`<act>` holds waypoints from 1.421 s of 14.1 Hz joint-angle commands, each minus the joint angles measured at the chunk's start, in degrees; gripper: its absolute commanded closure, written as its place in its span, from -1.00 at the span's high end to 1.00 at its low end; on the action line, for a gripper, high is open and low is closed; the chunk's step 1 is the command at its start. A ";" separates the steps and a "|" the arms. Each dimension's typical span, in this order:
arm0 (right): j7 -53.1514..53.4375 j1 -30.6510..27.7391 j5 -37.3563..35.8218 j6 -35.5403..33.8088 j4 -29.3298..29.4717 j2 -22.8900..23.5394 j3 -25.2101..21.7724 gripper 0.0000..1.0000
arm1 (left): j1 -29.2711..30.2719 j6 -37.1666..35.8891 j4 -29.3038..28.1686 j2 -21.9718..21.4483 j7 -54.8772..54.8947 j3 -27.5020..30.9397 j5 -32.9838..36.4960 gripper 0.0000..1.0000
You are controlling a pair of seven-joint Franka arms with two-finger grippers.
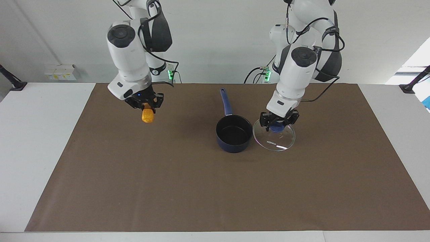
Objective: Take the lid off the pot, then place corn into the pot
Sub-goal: 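Lift the lid off with the left gripper while the right gripper lifts the corn, then set the lid down with the left gripper while the right gripper carries corn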
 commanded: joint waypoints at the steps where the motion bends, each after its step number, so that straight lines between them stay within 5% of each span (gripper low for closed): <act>1: 4.55 3.96 0.20 -1.40 7.66 7.29 0.16 -1.00 | 5.36 -0.78 -1.30 -1.17 5.82 -0.62 0.34 -1.00; 6: 13.00 8.19 2.66 1.22 18.38 17.92 2.52 -1.00 | 14.41 1.93 -9.46 -3.89 15.23 -0.71 0.08 -1.00; 14: 17.31 12.33 3.63 8.62 17.69 21.99 5.78 -1.00 | 19.52 21.61 -24.49 -3.28 18.76 -0.62 -0.10 -1.00; 15: 17.31 12.33 3.98 8.97 17.17 21.81 5.87 -1.00 | 20.22 22.51 -24.77 -3.19 18.76 -0.62 -0.10 -0.72; 16: 17.31 12.33 4.16 10.19 16.99 21.90 5.87 -1.00 | 20.23 22.34 -24.60 -3.19 18.85 -0.62 -0.10 0.98; 20: 16.79 12.51 4.07 13.89 14.09 22.42 5.87 -1.00 | 19.44 21.47 -22.42 -2.32 17.97 -0.71 -0.01 1.00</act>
